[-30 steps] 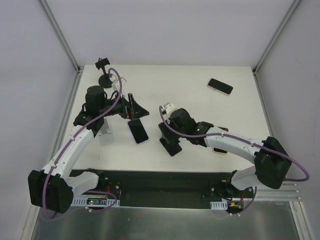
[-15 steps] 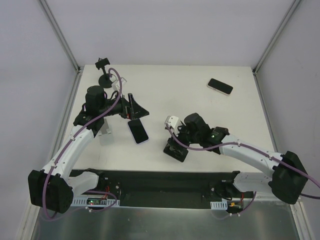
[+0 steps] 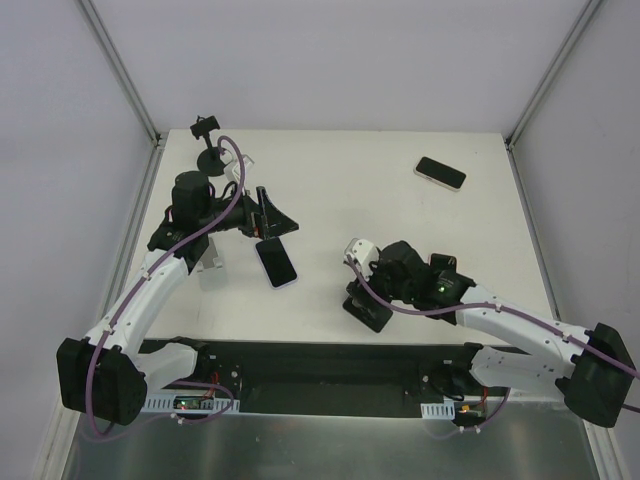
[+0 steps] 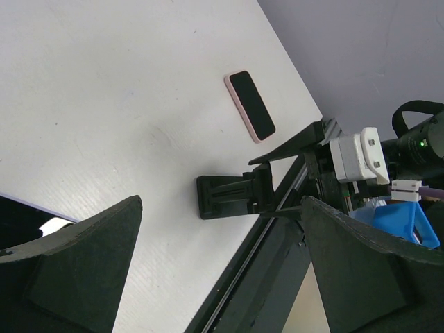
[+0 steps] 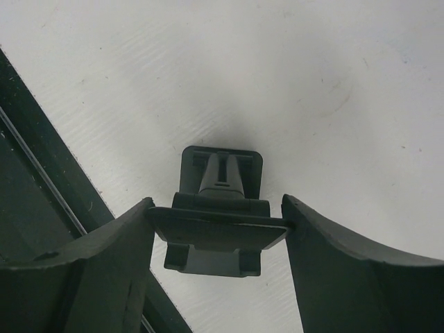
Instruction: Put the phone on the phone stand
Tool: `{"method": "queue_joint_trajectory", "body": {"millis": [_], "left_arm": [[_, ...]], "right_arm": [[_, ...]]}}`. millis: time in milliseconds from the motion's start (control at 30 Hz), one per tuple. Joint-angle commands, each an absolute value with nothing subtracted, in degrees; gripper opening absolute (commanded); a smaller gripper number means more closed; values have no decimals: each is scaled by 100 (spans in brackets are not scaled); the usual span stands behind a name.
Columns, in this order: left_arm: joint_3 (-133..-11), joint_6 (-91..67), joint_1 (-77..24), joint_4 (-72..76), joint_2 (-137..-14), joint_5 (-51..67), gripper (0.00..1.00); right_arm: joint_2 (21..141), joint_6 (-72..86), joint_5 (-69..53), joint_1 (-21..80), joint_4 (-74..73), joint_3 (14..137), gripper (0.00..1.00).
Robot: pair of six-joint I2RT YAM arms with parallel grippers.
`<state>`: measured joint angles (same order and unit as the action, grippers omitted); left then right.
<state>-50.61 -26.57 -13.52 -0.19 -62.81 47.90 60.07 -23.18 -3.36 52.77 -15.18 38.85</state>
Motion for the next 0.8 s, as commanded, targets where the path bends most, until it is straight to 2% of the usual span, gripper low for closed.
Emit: {"method": "queue_joint_trajectory", "body": {"millis": [0,33,67,100,233,367,400,467,500,533,633,700,767], "left_arm": [[-5019,-2584,-1380,193,-6240,4852,95],[-5010,-2584,-1380,193,-6240,4852,96],[-5018,-2575,-1380,193,-6232,4852,95],[-5019,-2575,-1380,193,-6223,4852,95],[-5019,-2584,-1380,193,-6214,4869,96],[-5036,-2602,-1371,202,-6214,4904,95],[-5036,-2593,-1380,193,-6205,4896,96],[-5027,-2584,-1371,193,-6196,4869,95],[-5027,-2584,-1371,193,-6188,4869,96],[-5019,-2575,-1380,193,-6196,4869,95],[-5019,-2575,-1380,193,-6179,4843,96],[-5027,-2566,-1380,193,-6170,4843,95],[-5027,-2566,-1380,193,-6144,4852,95]], "right_arm": [[5977,-2075,-53,5344,-1995,3805,37],[5959,-1996,-35,5335,-1995,3832,46],[5837,-1778,148,5344,-2004,3841,60],[5723,-1715,271,5335,-2013,3832,96],[4679,-1389,544,5335,-1969,3998,96],[4333,-731,1615,5081,-2135,4578,96],[4359,-216,2209,4932,-2466,4701,96],[4692,498,2557,4047,-3099,5167,96],[4885,953,2218,3608,-3738,5316,96],[5313,1088,1902,2690,-4005,5430,96],[6105,1144,558,1202,-4491,5537,96],[6467,985,-372,697,-4395,5379,96],[7073,643,-649,344,-4386,5388,96]]}}
